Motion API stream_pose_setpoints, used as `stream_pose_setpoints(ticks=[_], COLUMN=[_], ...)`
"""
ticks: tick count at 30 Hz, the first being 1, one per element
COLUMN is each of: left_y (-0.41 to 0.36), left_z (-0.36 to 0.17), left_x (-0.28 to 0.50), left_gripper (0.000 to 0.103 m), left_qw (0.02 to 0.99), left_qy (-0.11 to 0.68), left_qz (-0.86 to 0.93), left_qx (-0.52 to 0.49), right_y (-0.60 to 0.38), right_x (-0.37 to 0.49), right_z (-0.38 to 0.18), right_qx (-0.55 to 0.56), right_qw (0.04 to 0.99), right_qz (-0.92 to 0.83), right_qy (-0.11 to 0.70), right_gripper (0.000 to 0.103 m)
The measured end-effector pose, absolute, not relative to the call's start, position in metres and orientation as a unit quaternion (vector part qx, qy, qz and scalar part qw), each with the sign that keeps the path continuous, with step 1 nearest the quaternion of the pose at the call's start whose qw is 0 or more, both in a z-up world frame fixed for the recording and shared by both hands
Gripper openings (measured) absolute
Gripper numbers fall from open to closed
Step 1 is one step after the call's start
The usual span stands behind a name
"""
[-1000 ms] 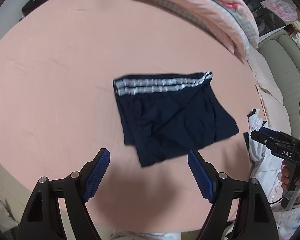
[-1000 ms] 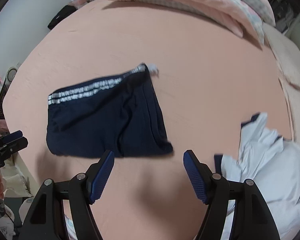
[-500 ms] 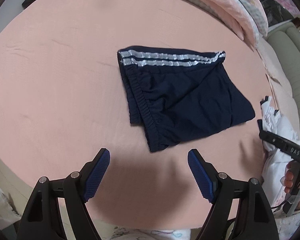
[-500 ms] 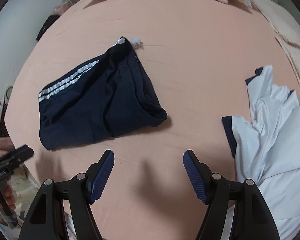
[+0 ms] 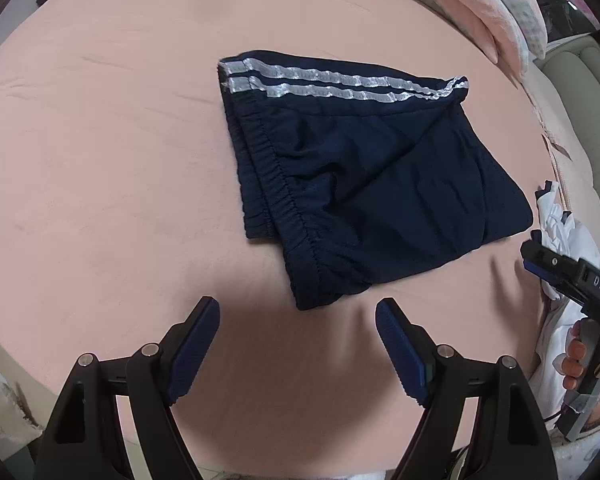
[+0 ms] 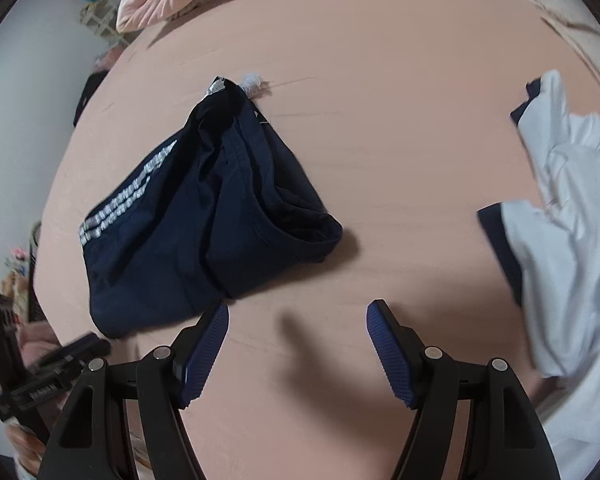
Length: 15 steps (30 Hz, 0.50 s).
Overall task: Fold clothes
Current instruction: 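Lower both grippers onto the folded pants edge and close them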
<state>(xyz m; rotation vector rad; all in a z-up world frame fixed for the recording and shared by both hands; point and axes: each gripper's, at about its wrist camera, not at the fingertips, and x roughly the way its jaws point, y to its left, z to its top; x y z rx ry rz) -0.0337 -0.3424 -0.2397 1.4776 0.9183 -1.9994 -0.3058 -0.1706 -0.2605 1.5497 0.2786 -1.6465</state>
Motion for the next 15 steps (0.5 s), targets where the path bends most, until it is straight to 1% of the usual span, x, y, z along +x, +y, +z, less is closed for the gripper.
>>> stream_pose_setpoints(ticks=[4,15], left_y=[-0.341,-0.34], left_z=[-0.247,-0.25], left_x=[-0.035,-0.035], left_gripper=[0.08,0.08], left_qw=[0.241,0.239], left_qy=[0.342,0.337], left_qz=[-0.732,-0.75], left_qx=[0.538,0.517], right_y=[-0.174,-0.183], right_x=[-0.307,-0.316], right_z=[-0.268,-0.284], right_qx=[0.626,0.634], right_qw=[0.418,0.414], right_qz=[-0.653,-0.653], right_qy=[0.076,0.02], right_gripper=[0.071,0.071])
